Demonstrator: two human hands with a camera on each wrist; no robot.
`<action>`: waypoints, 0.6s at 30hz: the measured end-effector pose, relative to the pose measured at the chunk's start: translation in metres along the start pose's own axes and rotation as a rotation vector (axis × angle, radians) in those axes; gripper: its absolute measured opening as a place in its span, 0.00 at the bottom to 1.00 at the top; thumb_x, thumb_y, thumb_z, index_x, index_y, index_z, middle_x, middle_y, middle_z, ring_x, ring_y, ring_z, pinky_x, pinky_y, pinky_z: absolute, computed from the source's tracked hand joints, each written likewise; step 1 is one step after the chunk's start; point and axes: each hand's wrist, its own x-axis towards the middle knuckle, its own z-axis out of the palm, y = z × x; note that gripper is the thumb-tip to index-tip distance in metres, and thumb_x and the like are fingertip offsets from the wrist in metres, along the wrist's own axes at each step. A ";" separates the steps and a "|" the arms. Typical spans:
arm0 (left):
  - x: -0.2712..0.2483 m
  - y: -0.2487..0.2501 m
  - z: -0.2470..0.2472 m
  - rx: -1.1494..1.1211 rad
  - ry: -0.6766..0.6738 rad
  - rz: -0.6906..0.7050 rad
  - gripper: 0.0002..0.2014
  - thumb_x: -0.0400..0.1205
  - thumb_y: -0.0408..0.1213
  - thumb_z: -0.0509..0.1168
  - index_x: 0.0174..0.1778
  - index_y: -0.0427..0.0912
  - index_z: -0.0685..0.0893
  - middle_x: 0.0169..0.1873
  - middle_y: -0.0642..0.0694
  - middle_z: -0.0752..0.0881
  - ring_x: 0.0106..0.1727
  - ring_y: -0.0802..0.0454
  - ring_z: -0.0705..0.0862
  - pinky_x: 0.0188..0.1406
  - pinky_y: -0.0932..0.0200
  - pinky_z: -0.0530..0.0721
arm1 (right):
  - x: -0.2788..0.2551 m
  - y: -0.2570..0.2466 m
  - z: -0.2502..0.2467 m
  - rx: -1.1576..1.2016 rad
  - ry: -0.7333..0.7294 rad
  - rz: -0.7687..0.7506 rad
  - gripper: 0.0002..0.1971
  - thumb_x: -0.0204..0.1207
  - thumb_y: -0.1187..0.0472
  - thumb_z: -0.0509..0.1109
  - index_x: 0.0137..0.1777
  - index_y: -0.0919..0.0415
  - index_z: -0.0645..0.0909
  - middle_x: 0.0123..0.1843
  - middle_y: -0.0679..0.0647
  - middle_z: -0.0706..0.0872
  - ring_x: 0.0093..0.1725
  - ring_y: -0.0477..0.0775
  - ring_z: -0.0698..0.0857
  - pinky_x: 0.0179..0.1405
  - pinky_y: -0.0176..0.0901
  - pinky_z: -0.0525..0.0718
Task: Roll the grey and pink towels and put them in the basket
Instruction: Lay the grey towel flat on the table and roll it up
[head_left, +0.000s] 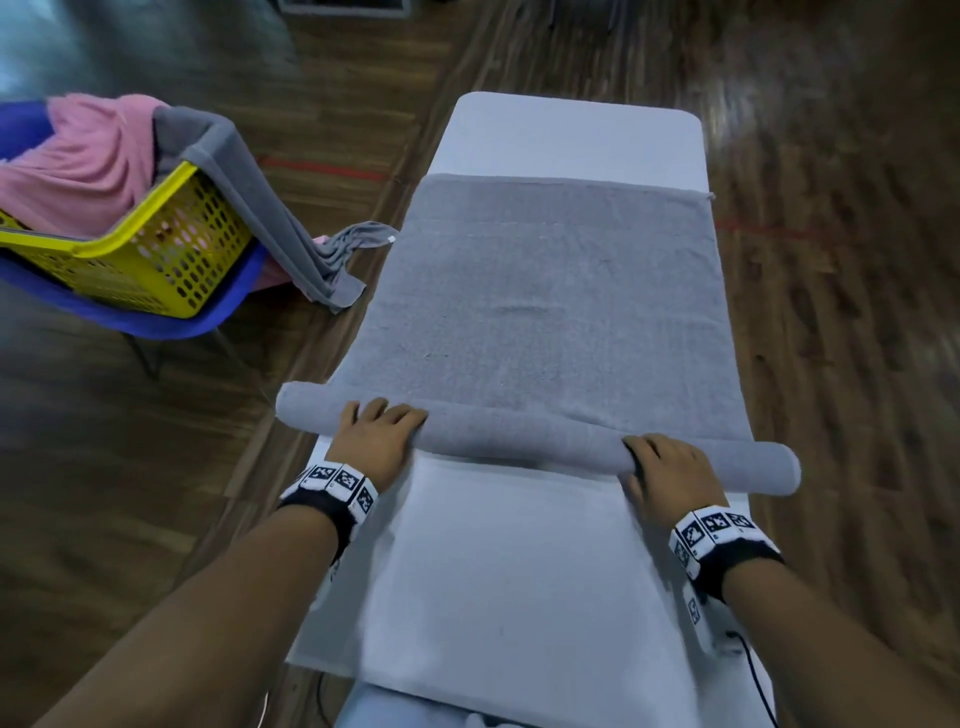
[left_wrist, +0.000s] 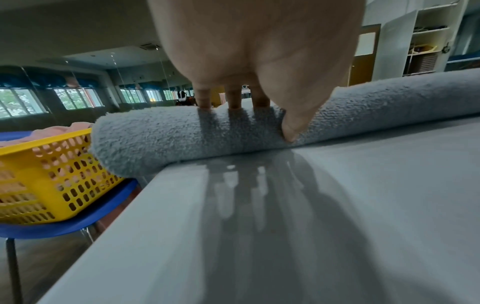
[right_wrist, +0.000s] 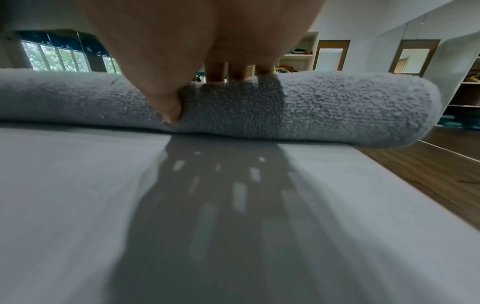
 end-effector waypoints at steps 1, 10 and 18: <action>0.006 0.000 -0.004 0.003 -0.013 -0.008 0.22 0.84 0.42 0.56 0.75 0.57 0.69 0.73 0.53 0.76 0.74 0.45 0.69 0.74 0.42 0.59 | 0.005 0.001 -0.002 0.004 -0.005 0.014 0.20 0.78 0.49 0.63 0.69 0.52 0.75 0.63 0.52 0.83 0.60 0.57 0.81 0.63 0.51 0.73; 0.031 0.002 -0.031 0.024 0.009 -0.070 0.21 0.82 0.46 0.58 0.73 0.54 0.67 0.61 0.45 0.82 0.65 0.41 0.76 0.72 0.40 0.65 | 0.031 -0.004 -0.025 0.010 -0.087 0.128 0.13 0.77 0.48 0.61 0.58 0.52 0.76 0.51 0.56 0.85 0.47 0.60 0.82 0.49 0.50 0.74; -0.003 0.003 0.005 0.018 -0.002 -0.048 0.29 0.83 0.45 0.59 0.81 0.55 0.61 0.77 0.50 0.69 0.77 0.46 0.67 0.78 0.36 0.56 | -0.003 -0.012 0.003 -0.060 0.055 0.087 0.26 0.76 0.41 0.65 0.69 0.55 0.76 0.64 0.54 0.82 0.63 0.59 0.79 0.65 0.53 0.72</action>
